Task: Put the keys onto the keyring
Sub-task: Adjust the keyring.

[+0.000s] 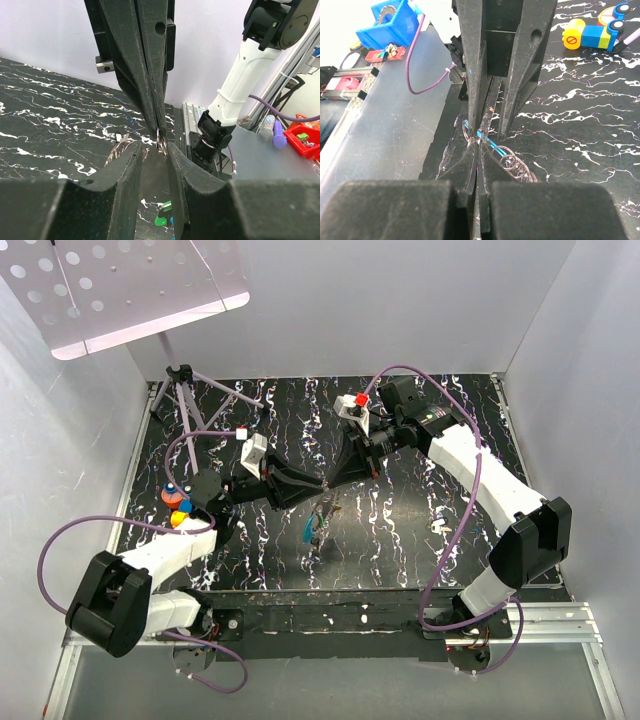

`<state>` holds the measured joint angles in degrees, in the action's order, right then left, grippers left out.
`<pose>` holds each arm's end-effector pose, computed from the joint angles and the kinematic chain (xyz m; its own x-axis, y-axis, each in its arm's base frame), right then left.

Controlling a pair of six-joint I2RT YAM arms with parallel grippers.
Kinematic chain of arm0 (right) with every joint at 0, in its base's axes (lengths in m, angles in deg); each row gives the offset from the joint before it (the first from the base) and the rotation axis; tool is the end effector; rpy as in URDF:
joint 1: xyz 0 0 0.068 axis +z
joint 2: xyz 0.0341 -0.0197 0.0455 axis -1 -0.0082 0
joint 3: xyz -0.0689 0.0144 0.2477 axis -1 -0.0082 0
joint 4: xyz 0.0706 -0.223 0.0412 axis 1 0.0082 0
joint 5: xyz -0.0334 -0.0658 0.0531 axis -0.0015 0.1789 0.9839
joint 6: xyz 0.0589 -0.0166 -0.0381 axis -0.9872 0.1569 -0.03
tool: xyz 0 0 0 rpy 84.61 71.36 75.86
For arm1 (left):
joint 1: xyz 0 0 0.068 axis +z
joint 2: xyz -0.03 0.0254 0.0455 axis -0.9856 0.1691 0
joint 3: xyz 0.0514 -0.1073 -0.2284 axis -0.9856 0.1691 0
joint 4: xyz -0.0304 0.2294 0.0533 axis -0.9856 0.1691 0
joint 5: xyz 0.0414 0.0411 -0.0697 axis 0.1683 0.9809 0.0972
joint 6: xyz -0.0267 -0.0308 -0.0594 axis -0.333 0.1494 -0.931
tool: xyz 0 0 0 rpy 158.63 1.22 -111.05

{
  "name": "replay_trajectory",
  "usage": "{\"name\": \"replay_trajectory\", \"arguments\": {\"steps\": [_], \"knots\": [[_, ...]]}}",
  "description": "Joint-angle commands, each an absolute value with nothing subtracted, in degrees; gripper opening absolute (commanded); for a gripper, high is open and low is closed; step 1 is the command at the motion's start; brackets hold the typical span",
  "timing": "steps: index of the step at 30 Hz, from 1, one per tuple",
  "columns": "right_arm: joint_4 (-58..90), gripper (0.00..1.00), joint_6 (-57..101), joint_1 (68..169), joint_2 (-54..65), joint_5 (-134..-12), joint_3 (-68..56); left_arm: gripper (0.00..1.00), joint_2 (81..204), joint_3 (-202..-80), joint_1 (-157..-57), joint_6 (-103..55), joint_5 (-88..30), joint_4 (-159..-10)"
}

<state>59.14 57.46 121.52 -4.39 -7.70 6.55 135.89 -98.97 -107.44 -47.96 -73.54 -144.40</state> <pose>0.2318 0.2118 0.3445 -0.1980 -0.2927 -0.9355 -0.9222 -0.2677 0.2790 0.1923 -0.1521 0.2981 -0.2613 -0.2636 -0.9286 0.9564 0.0593 -0.2860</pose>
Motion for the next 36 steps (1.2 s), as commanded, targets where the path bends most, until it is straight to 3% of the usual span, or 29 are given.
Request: {"name": "replay_trajectory", "arguments": {"steps": [1,11,18,21,24,36], "knots": [[59.3,0.01,57.7,121.7,-2.8,-4.4,7.9,0.23,135.9,-100.1,-108.0,-48.0,-74.5,-145.8],[59.2,0.01,57.6,121.8,-2.8,-4.2,7.6,0.0,137.0,-100.9,-108.4,-48.2,-74.0,-145.9],[59.2,0.01,57.6,121.8,-2.8,-4.2,7.6,0.0,136.9,-101.3,-108.4,-47.6,-73.4,-144.5],[59.1,0.01,57.6,121.8,-2.8,-4.1,7.7,0.13,136.8,-101.5,-108.4,-47.4,-73.2,-143.6],[59.0,0.01,57.3,121.8,-2.9,-4.3,7.6,0.17,136.8,-101.5,-108.7,-47.4,-73.0,-143.5],[58.6,0.01,57.0,122.0,-3.0,-4.5,7.6,0.12,137.2,-101.9,-109.4,-47.4,-73.3,-143.6]]}}
